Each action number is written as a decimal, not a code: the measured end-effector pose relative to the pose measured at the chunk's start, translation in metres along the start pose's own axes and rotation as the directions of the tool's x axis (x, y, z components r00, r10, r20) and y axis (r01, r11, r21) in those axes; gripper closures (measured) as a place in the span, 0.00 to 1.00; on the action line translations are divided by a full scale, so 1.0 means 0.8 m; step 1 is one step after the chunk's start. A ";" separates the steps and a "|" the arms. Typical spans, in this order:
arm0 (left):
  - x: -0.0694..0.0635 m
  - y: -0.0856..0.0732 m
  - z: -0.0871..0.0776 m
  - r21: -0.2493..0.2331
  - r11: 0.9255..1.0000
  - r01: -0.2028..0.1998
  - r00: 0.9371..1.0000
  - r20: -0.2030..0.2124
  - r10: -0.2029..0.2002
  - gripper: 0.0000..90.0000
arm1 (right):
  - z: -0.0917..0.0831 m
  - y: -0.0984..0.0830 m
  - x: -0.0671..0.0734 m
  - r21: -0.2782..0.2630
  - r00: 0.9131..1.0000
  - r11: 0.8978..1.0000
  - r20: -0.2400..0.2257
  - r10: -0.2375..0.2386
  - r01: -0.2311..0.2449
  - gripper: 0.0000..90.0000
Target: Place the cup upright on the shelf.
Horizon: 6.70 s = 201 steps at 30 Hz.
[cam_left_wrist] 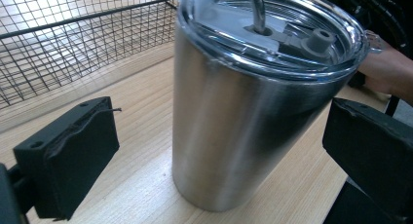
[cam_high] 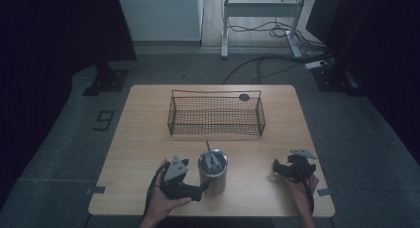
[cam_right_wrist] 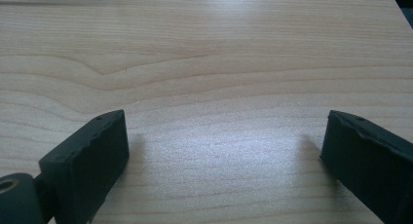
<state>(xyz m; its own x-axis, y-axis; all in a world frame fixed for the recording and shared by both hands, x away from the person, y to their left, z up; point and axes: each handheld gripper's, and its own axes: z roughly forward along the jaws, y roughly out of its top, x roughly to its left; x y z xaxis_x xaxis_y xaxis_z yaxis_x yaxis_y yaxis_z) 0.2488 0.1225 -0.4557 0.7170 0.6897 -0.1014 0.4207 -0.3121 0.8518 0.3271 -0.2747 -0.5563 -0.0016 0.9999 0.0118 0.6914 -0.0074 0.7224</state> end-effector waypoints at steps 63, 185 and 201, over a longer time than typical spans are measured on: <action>-0.019 0.015 0.073 0.002 0.998 -0.060 0.998 -0.034 0.060 0.04 | -0.001 0.000 -0.001 -0.003 1.000 1.000 0.014 0.011 -0.011 0.06; 0.138 0.199 0.065 -0.080 0.992 0.098 0.939 -0.322 -0.119 0.04 | 0.002 0.002 -0.002 -0.012 1.000 1.000 0.007 0.002 -0.002 0.08; 0.144 0.218 0.080 -0.082 0.994 0.073 0.939 -0.331 -0.097 0.05 | 0.002 0.002 -0.002 -0.013 1.000 1.000 0.006 0.001 -0.001 0.09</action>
<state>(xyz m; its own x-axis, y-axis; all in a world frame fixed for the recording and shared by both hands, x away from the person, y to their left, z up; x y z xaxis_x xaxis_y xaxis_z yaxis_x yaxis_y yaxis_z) 0.4402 0.1053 -0.3517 0.4485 0.8938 -0.0074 0.4249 -0.2059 0.8815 0.3294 -0.2765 -0.5558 0.0037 1.0000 0.0080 0.6816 -0.0084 0.7317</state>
